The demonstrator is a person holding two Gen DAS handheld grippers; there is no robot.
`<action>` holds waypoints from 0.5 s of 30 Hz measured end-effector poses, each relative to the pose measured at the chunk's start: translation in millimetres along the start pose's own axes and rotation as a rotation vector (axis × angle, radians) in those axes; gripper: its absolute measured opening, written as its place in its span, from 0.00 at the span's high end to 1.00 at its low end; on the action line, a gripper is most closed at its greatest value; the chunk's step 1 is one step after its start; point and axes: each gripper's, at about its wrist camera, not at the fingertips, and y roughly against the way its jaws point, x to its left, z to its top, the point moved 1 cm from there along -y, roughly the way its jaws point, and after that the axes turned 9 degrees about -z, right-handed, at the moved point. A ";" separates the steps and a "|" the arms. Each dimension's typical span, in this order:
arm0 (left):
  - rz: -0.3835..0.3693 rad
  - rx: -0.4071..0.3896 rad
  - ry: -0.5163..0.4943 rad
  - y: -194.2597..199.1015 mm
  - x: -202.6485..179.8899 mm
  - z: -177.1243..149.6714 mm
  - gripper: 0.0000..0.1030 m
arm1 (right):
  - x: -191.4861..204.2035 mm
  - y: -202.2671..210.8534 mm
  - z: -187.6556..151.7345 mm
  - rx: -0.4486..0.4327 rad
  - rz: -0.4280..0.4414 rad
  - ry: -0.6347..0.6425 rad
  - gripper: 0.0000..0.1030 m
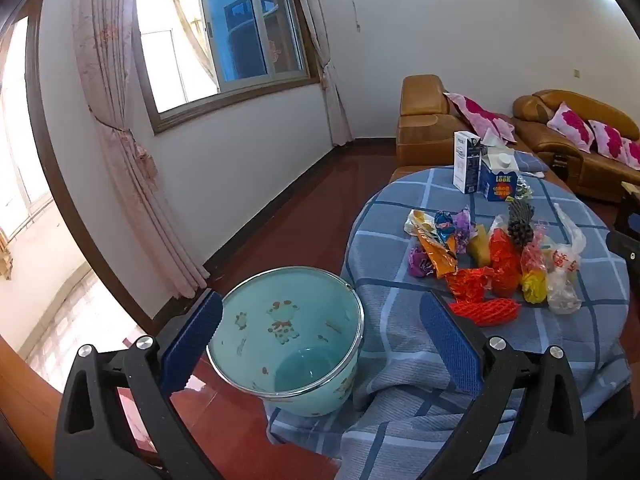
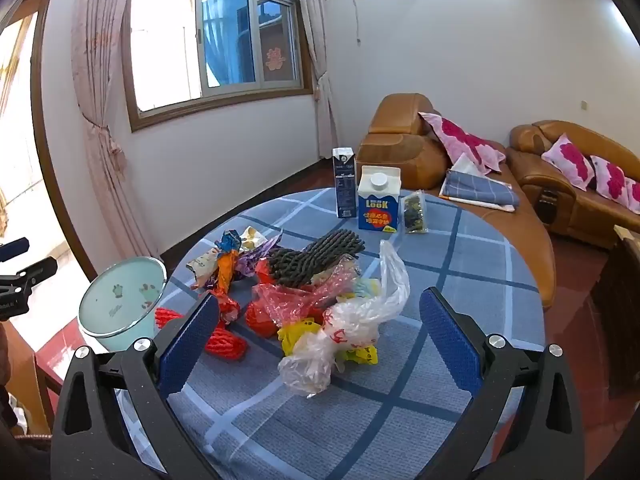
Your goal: Collect trash
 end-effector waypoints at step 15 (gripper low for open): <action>0.012 -0.002 -0.005 -3.6 5.0 0.5 0.06 | -0.3 1.3 0.3 -0.002 0.000 0.005 0.05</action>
